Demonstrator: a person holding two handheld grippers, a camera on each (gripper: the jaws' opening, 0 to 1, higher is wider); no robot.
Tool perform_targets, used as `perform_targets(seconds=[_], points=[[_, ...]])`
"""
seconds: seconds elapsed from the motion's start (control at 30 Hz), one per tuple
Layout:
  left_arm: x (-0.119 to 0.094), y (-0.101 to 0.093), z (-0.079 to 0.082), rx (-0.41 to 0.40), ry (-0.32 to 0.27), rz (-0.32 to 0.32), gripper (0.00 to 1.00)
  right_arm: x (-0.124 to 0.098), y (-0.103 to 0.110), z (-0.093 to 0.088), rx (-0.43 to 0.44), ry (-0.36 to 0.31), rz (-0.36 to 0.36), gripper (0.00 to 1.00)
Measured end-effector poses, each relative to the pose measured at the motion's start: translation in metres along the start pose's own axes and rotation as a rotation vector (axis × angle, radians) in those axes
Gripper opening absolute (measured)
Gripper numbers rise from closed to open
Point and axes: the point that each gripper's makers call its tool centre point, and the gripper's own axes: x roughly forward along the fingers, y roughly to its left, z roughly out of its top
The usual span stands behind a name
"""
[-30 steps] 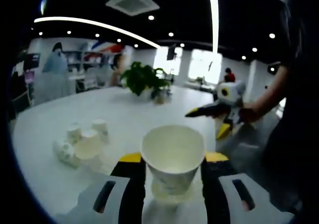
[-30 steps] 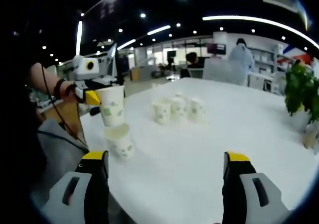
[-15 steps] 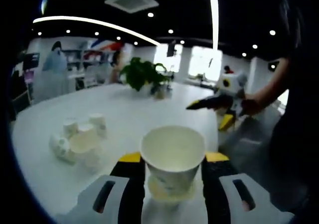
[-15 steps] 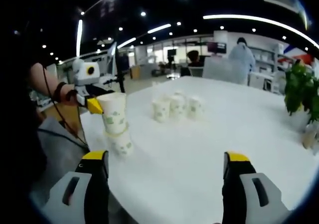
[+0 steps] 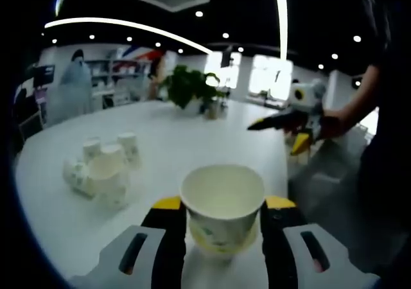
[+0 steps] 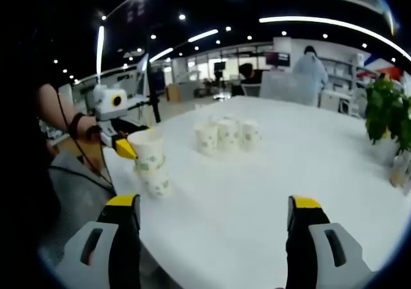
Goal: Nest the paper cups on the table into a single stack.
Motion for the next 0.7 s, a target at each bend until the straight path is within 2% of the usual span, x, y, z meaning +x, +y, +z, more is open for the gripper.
perform_targets(seconds=[0.3,0.7], points=[[0.003,0.0,-0.0084,0.025,0.031,0.01,0.44,0.0021,-0.0005,0.0024,0.001,-0.004,0.005,0.93],[0.0059,0.0007,-0.0115,0.033,0.055,0.022,0.49,0.0003,-0.001,0.0011,0.008,-0.006,0.004,0.93]])
